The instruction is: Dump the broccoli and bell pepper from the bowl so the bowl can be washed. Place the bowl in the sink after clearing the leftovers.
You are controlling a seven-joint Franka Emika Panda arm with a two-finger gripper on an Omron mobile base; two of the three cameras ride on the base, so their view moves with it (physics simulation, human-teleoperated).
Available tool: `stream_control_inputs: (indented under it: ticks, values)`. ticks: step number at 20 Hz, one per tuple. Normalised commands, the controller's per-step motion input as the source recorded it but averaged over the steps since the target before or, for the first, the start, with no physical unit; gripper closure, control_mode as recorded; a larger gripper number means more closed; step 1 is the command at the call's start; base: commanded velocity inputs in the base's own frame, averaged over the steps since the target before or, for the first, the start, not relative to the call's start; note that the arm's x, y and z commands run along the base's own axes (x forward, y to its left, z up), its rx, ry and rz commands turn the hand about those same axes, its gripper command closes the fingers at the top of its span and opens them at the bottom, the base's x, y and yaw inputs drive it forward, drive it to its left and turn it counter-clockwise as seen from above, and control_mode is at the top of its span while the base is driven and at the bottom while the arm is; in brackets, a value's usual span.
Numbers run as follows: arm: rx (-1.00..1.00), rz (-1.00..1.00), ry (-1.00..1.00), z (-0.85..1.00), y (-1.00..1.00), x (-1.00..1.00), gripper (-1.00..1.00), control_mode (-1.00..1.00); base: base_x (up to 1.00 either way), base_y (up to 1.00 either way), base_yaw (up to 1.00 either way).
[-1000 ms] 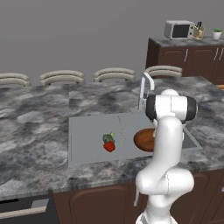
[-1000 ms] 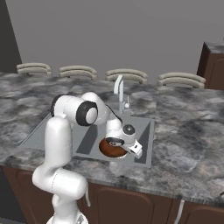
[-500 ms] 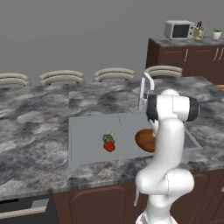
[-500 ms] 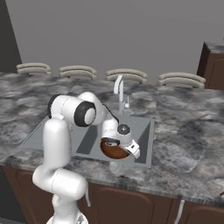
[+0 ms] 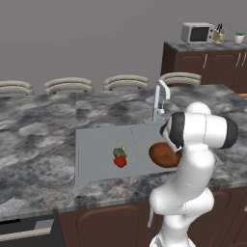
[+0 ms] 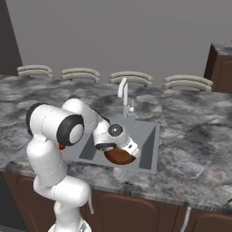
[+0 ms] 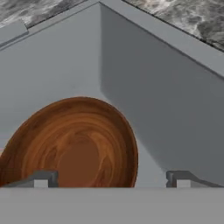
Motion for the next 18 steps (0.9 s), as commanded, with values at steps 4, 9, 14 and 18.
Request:
stream_control_inputs:
  ticks: [4,9,14,18]
  values:
    - [-0.11,-0.02,-0.13,1.0,0.17,-0.26,-1.0,-1.0,0.0,0.0,0.0]
    - [-0.11,-0.02,-0.1,1.0,0.12,-0.26,-1.0,-1.0,0.0,0.0,0.0]
    - [-0.11,0.0,-0.07,1.0,0.12,-0.25,-1.0,-1.0,0.0,0.0,0.0]
    - [-0.06,0.0,-0.02,1.0,0.1,-0.25,-1.0,-1.0,0.0,0.0,0.0]
